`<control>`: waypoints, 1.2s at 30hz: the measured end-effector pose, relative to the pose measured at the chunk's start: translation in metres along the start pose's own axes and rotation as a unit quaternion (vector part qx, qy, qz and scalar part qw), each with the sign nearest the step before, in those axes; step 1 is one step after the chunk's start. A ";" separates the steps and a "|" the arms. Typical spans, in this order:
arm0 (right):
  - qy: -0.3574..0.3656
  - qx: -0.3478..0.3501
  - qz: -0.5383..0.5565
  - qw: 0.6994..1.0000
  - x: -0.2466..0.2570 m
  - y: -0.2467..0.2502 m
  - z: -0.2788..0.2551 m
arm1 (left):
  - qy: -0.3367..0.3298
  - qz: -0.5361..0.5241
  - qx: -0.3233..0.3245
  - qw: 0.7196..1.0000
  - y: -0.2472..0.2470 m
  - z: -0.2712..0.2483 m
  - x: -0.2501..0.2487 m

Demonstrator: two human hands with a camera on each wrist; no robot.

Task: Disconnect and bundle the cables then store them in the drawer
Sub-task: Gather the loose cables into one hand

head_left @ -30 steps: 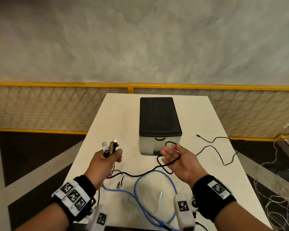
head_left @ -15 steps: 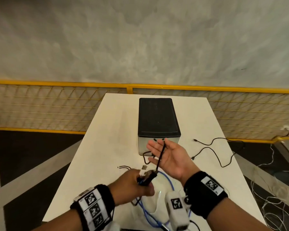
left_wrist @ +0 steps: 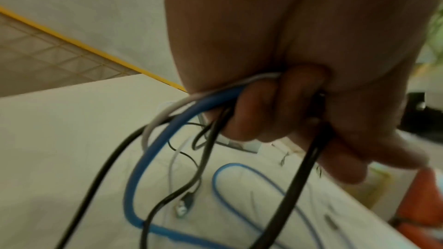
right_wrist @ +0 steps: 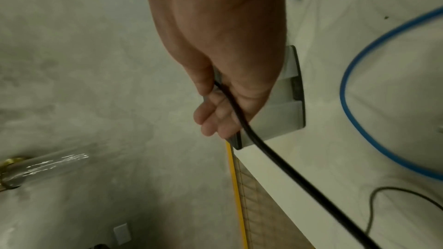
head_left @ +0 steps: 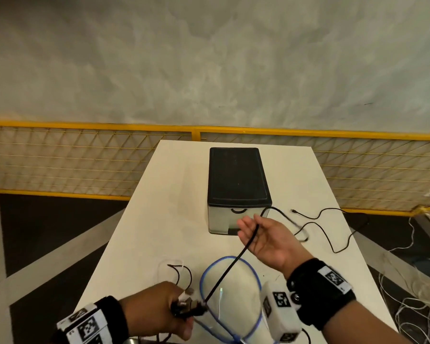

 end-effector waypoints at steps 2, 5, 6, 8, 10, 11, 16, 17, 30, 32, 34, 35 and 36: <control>0.013 0.006 -0.014 1.000 0.008 0.004 -0.002 | 0.025 0.035 0.014 0.999 -0.001 -0.001 0.010; 0.036 0.006 -0.050 0.998 0.013 0.007 -0.006 | 0.024 -0.061 -0.013 0.998 0.005 -0.003 0.017; 0.046 0.006 -0.064 0.997 0.014 0.008 -0.008 | 0.016 -0.126 -0.063 0.990 0.013 -0.002 0.014; 0.056 0.019 -0.096 0.994 0.008 0.009 -0.011 | 0.013 -0.248 -0.216 0.944 0.035 0.001 0.010; 0.050 0.031 -0.128 0.990 -0.005 0.006 -0.014 | -0.016 -0.293 -0.346 0.891 0.055 0.006 0.001; 0.041 0.036 -0.144 0.988 -0.013 0.002 -0.015 | -0.032 -0.305 -0.367 0.878 0.059 0.012 -0.009; -0.003 0.114 -0.174 0.978 -0.046 -0.031 -0.025 | -0.088 -0.256 -0.309 0.912 0.032 0.057 -0.065; -0.014 0.131 -0.167 0.977 -0.048 -0.037 -0.028 | -0.092 -0.249 -0.304 0.915 0.027 0.063 -0.069; 0.017 0.028 -0.034 0.999 0.029 0.017 -0.030 | 0.011 -0.202 -0.138 0.970 0.012 0.032 -0.026; 0.030 0.018 -0.026 0.999 0.036 0.022 -0.030 | 0.025 -0.195 -0.121 0.973 0.006 0.026 -0.022; 0.044 0.027 -0.067 0.996 0.039 0.021 -0.035 | 0.026 -0.200 -0.125 0.971 0.007 0.023 -0.018; 0.050 0.036 -0.107 0.992 0.038 0.018 -0.038 | 0.027 -0.208 -0.133 0.969 0.011 0.024 -0.014; 0.052 0.046 -0.156 0.985 0.035 0.016 -0.041 | 0.031 -0.220 -0.148 0.964 0.015 0.024 -0.010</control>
Point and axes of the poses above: each hand's wrist, its own z-axis towards the middle knuckle, its own y-axis out of the back of the hand, x = y × z, the point moved 6 cm from there along z, towards the middle knuckle, and after that the axes turned 8 degrees about -z, right-handed, at the moved point
